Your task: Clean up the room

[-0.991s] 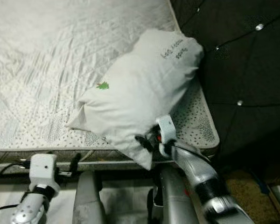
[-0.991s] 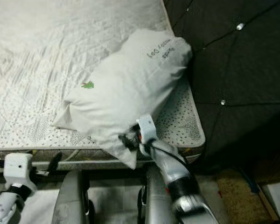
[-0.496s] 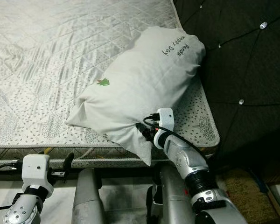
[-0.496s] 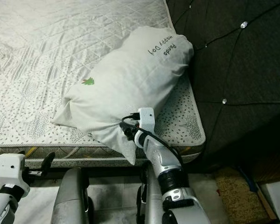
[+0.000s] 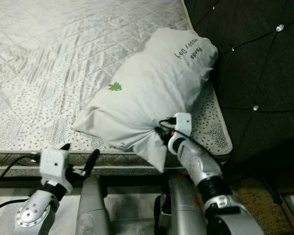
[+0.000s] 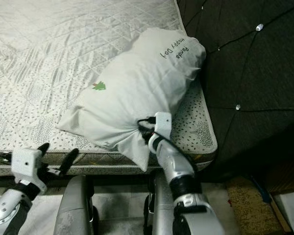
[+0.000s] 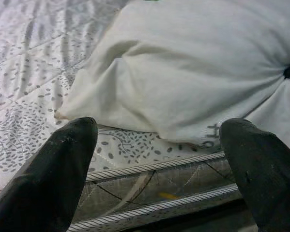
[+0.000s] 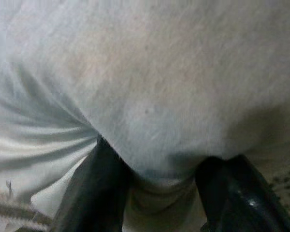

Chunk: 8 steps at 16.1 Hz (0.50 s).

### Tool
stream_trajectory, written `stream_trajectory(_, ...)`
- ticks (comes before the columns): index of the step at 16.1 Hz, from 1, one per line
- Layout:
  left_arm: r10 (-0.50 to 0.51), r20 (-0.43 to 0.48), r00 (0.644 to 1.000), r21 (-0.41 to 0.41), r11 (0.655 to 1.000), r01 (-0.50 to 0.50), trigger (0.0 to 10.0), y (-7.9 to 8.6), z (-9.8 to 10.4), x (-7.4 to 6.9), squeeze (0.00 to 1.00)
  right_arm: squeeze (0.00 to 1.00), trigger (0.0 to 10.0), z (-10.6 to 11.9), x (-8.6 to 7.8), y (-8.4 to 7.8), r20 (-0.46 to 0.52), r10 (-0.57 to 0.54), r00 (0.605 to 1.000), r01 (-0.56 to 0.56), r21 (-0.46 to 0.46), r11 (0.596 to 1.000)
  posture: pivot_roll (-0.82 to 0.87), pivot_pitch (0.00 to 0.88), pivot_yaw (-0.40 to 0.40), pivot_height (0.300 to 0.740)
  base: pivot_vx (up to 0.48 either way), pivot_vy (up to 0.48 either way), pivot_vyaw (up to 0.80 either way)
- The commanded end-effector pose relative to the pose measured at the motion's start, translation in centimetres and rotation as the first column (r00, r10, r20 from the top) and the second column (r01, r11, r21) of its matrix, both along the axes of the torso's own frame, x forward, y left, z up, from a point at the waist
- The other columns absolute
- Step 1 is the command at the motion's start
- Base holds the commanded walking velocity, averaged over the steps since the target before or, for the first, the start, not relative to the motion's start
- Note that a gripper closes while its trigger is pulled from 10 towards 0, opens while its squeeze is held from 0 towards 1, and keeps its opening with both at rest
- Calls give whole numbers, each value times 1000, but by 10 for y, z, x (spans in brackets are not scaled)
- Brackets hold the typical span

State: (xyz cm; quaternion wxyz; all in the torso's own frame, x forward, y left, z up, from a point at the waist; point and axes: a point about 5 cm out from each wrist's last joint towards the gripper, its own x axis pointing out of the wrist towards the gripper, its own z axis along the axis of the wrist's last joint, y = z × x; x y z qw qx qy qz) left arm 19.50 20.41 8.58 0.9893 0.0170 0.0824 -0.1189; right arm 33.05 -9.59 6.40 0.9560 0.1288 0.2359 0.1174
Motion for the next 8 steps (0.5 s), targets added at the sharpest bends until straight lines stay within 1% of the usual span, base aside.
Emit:
stream_trajectory(1, -14, -8, 1000, 16, 1000, 14, 10000, -1, 1, -1, 0, 0, 0, 13, 12, -28, 66, -109, 992, 111, -29, 993, 133, 173, -86, 581, 0, 0, 0)
stream_trajectory(3, -16, -6, 1000, 22, 1000, 17, 10000, -2, 1, -1, 0, 0, 0, 20, 20, -42, 89, -159, 983, 163, -35, 986, 134, 172, -87, 581, 0, 0, 0)
stream_trajectory(5, -15, -5, 1000, 22, 1000, 16, 10000, -4, 0, 1, 0, 0, 0, 42, 37, -79, 159, -281, 947, 294, -71, 953, 127, 158, -87, 581, 0, 0, 0)
stream_trajectory(6, -17, -6, 1000, 22, 1000, 17, 10000, -5, 0, 1, 0, 0, 0, 48, 41, -89, 182, -305, 935, 324, -86, 942, 126, 156, -88, 581, 0, 0, 0)
stream_trajectory(7, -19, -5, 1000, 23, 1000, 19, 10000, -6, 0, 2, 0, 0, 0, 62, 47, -107, 228, -349, 909, 380, -110, 918, 124, 154, -88, 581, 0, 0, 0)
stream_trajectory(8, -21, -5, 1000, 23, 1000, 21, 10000, -7, -1, 3, 0, 0, 0, 76, 49, -132, 275, -401, 874, 451, -151, 880, 120, 150, -92, 581, 0, 0, 0)
